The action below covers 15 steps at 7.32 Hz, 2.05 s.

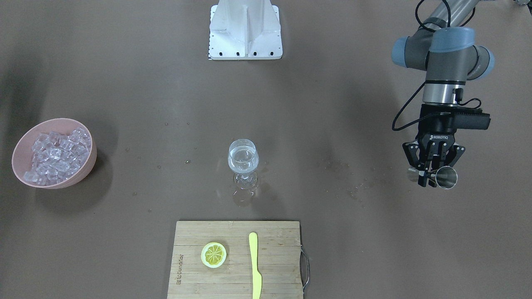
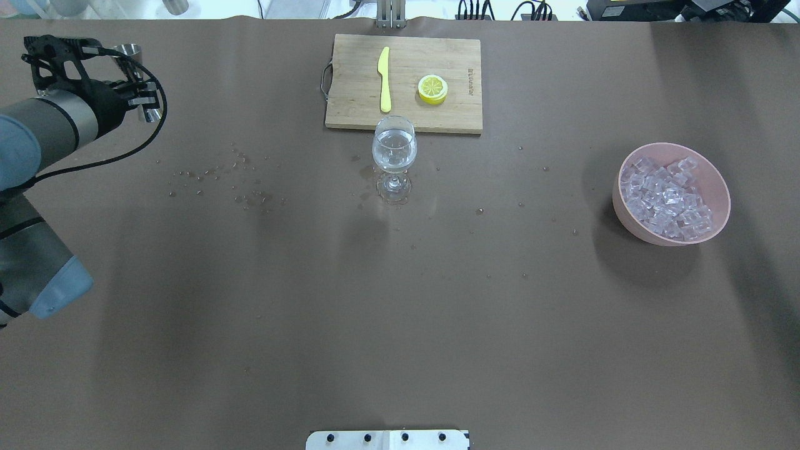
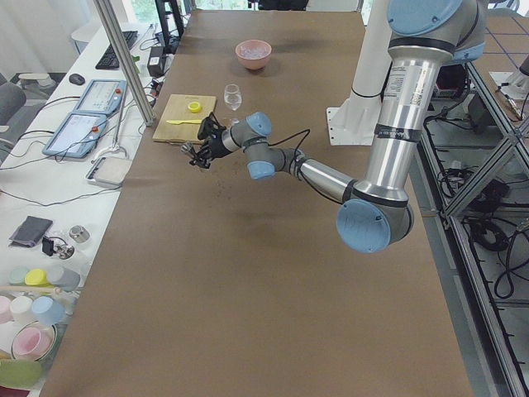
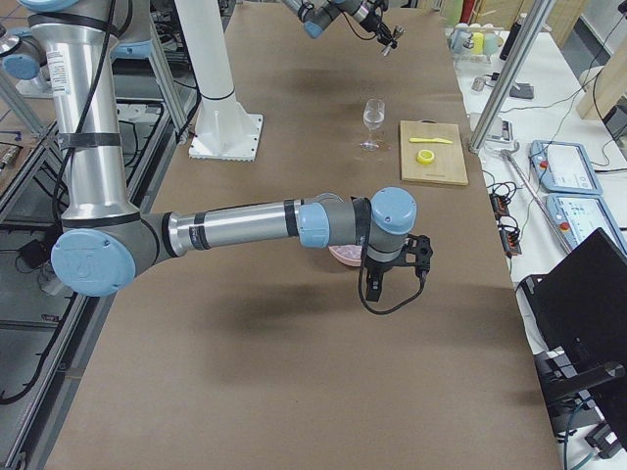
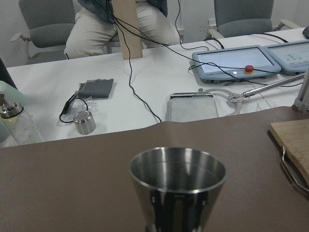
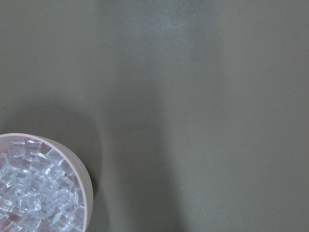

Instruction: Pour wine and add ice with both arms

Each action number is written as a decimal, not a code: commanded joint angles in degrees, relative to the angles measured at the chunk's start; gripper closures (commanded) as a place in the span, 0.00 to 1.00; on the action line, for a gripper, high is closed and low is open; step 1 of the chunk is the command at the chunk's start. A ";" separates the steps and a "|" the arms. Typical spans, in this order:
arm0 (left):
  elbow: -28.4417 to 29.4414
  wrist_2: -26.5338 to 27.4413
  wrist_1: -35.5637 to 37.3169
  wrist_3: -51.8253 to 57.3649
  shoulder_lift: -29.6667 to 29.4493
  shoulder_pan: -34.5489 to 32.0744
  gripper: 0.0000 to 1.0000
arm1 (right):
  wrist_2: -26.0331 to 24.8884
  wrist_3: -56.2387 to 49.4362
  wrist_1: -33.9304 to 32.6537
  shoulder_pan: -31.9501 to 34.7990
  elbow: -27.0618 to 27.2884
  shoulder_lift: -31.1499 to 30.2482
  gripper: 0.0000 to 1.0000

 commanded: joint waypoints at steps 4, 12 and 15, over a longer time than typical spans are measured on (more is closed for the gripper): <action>2.99 20.63 -0.39 -7.80 2.27 8.36 1.00 | -0.08 0.09 -0.01 -0.55 0.26 -0.07 0.00; 9.78 35.92 -0.48 -13.26 0.50 15.65 1.00 | -0.25 0.00 -0.01 -0.99 -0.09 -0.07 0.00; 11.97 37.34 -0.48 -15.89 0.33 17.15 1.00 | -0.25 0.00 -0.01 -1.08 -0.09 -0.07 0.00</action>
